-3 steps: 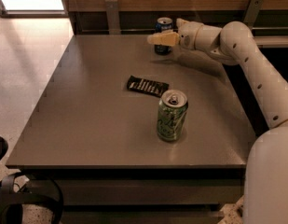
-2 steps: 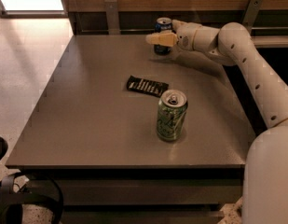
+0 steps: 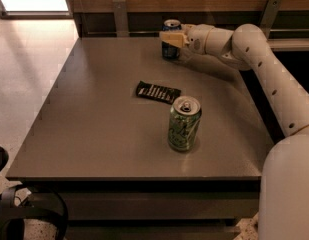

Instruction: Move pepsi can near green can

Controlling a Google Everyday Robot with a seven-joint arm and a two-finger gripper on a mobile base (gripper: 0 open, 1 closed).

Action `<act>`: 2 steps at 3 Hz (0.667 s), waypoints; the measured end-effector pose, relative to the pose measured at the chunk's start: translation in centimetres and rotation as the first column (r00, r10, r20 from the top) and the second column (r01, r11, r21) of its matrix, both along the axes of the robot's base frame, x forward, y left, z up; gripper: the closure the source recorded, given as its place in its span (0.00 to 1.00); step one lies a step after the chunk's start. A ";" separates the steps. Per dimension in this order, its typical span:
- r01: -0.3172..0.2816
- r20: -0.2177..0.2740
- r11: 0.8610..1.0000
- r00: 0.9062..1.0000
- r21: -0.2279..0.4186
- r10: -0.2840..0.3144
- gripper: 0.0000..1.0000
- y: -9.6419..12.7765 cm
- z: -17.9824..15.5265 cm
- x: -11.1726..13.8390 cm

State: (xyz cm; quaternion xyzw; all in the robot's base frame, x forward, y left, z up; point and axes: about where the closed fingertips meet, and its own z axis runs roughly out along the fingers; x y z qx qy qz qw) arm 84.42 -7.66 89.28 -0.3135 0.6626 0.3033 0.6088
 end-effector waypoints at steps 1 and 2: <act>-0.006 -0.001 1.000 1.000 0.001 0.006 0.98 0.5 -0.1 0.0; -0.008 -0.002 1.000 1.000 0.001 0.008 1.00 0.6 -0.1 0.0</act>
Offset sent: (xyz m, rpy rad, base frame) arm 0.0001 0.0030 -0.0006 0.0005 0.0009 0.0039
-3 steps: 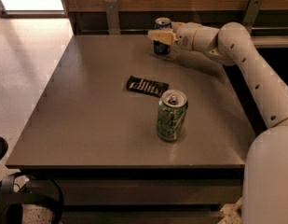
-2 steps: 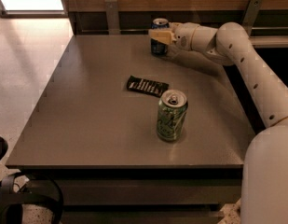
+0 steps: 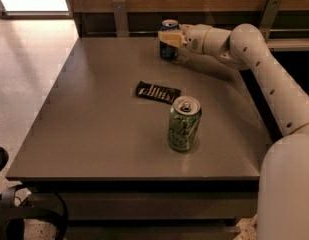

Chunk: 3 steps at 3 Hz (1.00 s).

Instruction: Move pepsi can near green can

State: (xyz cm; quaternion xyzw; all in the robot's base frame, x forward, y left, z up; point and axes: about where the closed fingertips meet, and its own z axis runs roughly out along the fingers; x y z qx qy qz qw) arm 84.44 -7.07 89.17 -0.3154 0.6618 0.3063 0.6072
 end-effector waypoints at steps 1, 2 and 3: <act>0.005 0.017 1.000 1.000 0.023 -0.005 1.00 -1.7 1.7 -1.3; 0.021 0.059 0.999 0.998 0.050 -0.024 1.00 -5.3 5.4 -4.6; 0.045 0.077 0.998 0.996 0.050 -0.049 1.00 -7.9 7.4 -7.6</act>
Offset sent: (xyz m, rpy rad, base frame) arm -0.0734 -0.0922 0.0793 0.0700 -0.0882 -0.0446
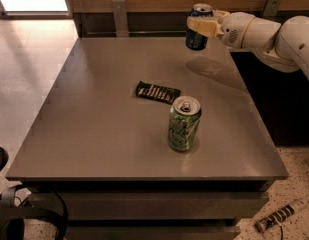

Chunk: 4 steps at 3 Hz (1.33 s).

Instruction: Move pepsi can near green can

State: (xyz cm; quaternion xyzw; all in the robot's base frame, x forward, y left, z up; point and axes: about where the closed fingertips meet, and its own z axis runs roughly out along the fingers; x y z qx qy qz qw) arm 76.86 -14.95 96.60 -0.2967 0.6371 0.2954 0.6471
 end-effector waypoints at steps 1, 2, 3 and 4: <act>0.031 -0.015 0.999 0.999 -0.022 -0.031 1.00 -2.2 1.5 -3.7; 0.060 -0.036 0.997 0.997 -0.054 -0.062 1.00 -3.3 2.0 -7.5; 0.090 -0.052 0.993 0.994 -0.076 -0.094 1.00 -4.0 1.1 -11.0; 0.119 -0.060 0.990 0.991 -0.075 -0.124 1.00 -4.6 -1.0 -14.1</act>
Offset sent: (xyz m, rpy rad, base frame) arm -0.1280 -0.0516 0.0151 -0.1015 0.0823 -0.1089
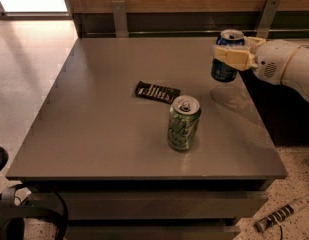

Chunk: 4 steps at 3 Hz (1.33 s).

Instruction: Move pepsi can near green can

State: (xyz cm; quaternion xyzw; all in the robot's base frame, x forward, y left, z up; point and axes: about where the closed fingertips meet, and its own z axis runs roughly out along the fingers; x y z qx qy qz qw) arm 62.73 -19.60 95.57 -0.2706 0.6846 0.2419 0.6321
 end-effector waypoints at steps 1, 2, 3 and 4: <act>0.019 0.013 1.000 1.000 0.005 -0.019 1.00 -0.4 -2.4 -3.0; 0.034 0.028 0.999 0.999 0.001 -0.034 1.00 -1.0 -4.1 -5.3; 0.036 0.024 0.999 0.999 -0.023 -0.035 1.00 -1.4 -4.8 -7.3; 0.023 0.006 0.999 1.000 -0.042 -0.023 1.00 -1.5 -5.2 -8.2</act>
Offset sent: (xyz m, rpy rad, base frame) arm -0.0821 -0.0240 -0.0620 -0.0058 -0.0438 -0.0645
